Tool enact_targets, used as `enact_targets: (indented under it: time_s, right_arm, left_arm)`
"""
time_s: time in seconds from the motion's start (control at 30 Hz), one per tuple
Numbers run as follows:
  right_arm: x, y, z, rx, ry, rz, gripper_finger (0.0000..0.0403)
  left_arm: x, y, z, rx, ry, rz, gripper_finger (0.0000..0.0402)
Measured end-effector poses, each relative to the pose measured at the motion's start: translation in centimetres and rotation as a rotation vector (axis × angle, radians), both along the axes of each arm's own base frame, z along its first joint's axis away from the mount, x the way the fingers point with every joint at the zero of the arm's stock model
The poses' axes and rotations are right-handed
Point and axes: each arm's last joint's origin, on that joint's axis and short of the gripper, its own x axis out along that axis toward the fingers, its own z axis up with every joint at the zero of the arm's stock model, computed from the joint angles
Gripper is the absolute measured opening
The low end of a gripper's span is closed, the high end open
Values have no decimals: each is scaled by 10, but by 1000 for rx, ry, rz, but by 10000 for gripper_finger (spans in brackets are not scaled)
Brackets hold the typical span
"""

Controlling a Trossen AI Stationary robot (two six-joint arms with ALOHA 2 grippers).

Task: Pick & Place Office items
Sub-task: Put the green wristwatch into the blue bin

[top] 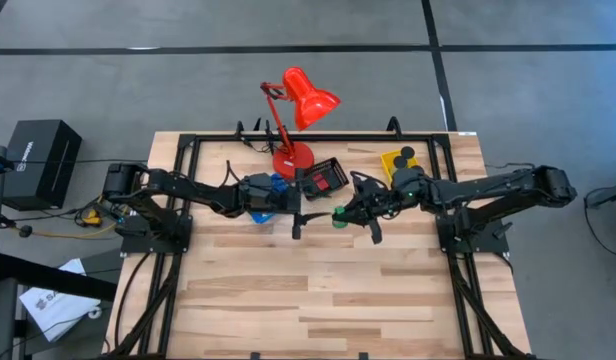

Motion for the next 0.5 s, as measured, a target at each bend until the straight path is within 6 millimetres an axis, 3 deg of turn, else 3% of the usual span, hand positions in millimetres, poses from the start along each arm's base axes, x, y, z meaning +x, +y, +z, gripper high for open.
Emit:
enact_targets:
  time_s: [0.3,0.5]
  right_arm:
    - [11,-7,-9,-3,-12,-36,8]
    - [31,-6,-13,21,5,25,8]
  left_arm:
    - [0,-1,0,-2,-3,-54,185]
    - [0,1,1,1,-13,28,185]
